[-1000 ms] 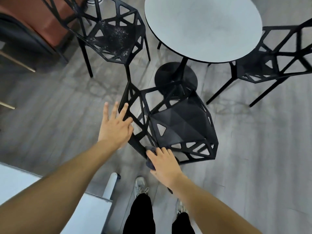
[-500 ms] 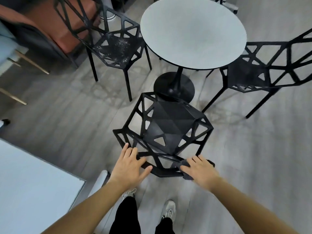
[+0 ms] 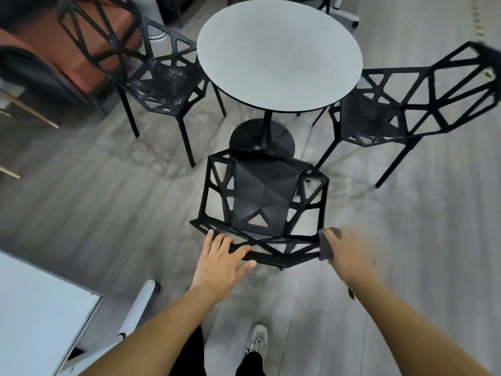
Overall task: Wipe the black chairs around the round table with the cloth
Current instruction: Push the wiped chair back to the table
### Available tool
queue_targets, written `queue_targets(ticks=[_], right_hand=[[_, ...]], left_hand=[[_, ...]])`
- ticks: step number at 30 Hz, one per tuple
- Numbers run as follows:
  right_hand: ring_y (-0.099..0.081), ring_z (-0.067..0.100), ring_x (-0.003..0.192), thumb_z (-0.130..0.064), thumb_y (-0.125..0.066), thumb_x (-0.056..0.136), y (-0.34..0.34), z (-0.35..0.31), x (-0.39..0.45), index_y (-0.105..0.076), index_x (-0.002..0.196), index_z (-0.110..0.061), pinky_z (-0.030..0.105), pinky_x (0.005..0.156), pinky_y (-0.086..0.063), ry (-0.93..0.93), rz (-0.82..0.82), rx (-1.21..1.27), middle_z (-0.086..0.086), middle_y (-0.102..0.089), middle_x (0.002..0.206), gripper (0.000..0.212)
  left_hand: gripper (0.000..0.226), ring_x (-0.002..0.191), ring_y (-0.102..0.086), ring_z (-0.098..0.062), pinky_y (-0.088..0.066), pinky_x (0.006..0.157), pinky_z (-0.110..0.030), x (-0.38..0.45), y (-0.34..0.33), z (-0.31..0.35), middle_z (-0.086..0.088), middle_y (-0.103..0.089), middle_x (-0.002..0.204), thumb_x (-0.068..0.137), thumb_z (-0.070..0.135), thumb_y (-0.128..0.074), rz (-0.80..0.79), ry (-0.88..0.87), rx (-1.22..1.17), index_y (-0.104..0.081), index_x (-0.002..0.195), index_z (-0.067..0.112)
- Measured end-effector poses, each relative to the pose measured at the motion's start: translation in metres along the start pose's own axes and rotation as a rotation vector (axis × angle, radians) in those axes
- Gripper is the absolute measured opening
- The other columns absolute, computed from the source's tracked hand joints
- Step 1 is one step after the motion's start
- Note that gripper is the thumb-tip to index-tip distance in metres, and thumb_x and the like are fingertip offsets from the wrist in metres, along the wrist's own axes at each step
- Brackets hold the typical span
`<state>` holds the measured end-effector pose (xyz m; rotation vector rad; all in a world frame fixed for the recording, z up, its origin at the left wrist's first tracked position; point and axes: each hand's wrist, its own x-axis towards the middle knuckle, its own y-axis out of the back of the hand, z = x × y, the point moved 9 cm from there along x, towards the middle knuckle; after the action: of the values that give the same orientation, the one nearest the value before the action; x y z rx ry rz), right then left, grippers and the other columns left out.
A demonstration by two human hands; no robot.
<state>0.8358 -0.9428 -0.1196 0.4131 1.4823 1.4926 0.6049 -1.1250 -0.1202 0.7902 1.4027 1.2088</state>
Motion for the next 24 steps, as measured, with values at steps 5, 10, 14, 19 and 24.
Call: queue_targets(ticks=[5,10,14,19,24], right_hand=[[-0.042,0.025,0.108,-0.027,-0.079,0.073,0.001,0.005,-0.015,-0.043,0.130,-0.043,0.045,0.090,-0.053,-0.231,-0.113,0.729,-0.003,-0.036,0.111,0.069],[-0.043,0.022,0.111,-0.015,-0.077,0.071,0.029,-0.035,-0.046,-0.045,0.131,-0.041,0.044,0.095,-0.048,-0.143,-0.009,0.802,-0.007,-0.042,0.116,0.073],[-0.044,0.022,0.113,-0.014,-0.081,0.071,0.061,-0.053,-0.058,-0.044,0.134,-0.040,0.044,0.098,-0.049,-0.190,0.131,0.864,-0.004,-0.047,0.124,0.077],[-0.044,0.017,0.115,-0.019,-0.080,0.076,0.123,-0.080,-0.057,-0.045,0.137,-0.040,0.041,0.099,-0.049,-0.170,0.297,0.922,-0.006,-0.047,0.123,0.073],[-0.046,0.018,0.114,-0.024,-0.082,0.076,0.179,-0.107,-0.050,-0.043,0.138,-0.039,0.037,0.099,-0.048,-0.175,0.394,0.908,-0.005,-0.046,0.127,0.075]], left_hand=[[0.059,0.130,-0.047,-0.028,-0.004,0.121,-0.050,0.001,0.001,0.000,-0.004,-0.059,0.125,0.099,0.068,-0.016,-0.043,-0.006,0.002,-0.055,0.134,0.040],[0.060,0.140,-0.037,-0.024,-0.008,0.125,-0.049,-0.004,0.016,-0.001,-0.002,-0.052,0.138,0.098,0.063,-0.013,-0.136,-0.037,-0.080,-0.043,0.145,0.040],[0.043,0.129,-0.047,-0.021,-0.021,0.121,-0.045,-0.009,0.055,-0.018,0.005,-0.055,0.127,0.102,0.049,-0.025,-0.045,-0.052,-0.147,-0.053,0.132,0.034],[0.036,0.116,-0.053,-0.021,-0.035,0.110,-0.043,-0.026,0.133,-0.051,0.007,-0.056,0.118,0.096,0.047,-0.034,0.234,-0.074,-0.130,-0.057,0.118,0.031],[0.040,0.130,-0.047,-0.022,-0.025,0.116,-0.044,-0.034,0.191,-0.089,0.003,-0.054,0.133,0.095,0.048,-0.033,0.330,-0.059,-0.131,-0.055,0.124,0.034]])
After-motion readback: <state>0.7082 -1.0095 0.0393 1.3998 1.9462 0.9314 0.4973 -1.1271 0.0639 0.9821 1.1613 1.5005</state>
